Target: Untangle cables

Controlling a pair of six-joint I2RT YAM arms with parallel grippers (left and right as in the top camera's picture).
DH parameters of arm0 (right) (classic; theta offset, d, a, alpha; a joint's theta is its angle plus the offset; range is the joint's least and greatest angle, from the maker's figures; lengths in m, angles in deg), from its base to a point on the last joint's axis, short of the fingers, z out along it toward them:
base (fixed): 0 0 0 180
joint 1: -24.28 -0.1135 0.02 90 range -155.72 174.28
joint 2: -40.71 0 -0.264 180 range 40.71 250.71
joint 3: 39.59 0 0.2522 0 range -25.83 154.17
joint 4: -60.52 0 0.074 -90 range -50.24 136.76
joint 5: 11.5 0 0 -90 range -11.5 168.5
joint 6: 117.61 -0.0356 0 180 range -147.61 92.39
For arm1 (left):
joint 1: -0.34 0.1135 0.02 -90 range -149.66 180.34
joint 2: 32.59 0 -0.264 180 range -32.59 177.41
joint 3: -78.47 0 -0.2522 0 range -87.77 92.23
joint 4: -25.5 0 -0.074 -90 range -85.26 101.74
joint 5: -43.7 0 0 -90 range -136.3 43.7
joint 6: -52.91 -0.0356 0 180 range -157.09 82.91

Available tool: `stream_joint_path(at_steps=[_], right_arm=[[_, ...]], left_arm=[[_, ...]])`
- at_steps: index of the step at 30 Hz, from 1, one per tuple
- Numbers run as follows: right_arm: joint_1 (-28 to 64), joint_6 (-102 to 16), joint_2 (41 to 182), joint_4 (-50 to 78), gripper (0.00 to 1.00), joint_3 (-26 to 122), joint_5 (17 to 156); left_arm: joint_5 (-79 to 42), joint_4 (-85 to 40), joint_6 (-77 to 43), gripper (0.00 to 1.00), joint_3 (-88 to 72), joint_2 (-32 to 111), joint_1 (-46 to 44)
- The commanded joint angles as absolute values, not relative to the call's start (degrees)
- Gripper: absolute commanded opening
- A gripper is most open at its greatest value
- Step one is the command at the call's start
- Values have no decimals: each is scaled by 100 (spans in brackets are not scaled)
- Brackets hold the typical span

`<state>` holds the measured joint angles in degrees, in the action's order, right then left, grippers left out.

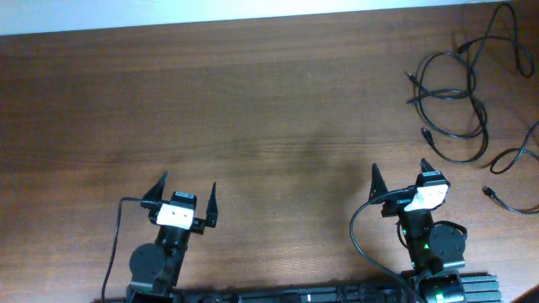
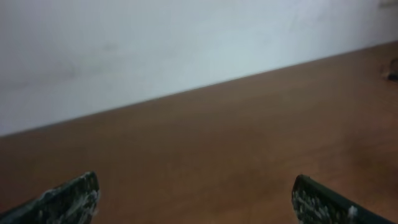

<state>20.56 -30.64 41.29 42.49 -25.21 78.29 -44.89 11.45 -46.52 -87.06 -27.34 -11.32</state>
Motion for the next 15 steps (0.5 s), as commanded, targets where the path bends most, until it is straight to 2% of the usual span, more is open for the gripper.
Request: stream_joint_path(at_steps=[1, 5, 15], right_arm=[[2093, -3092, 4091, 4218, 100, -2552, 7761], [2093, -3092, 4091, 4218, 100, -2552, 7761], [2093, -3092, 4091, 4216, 100, -2552, 7761]], left_arm=[[-4192, 738, -4650, 99, -8728, -3068, -780], [-4197, 738, -4617, 99, -8728, -3236, -480], [-4262, 736, -4619, 99, -8728, -3236, -474]])
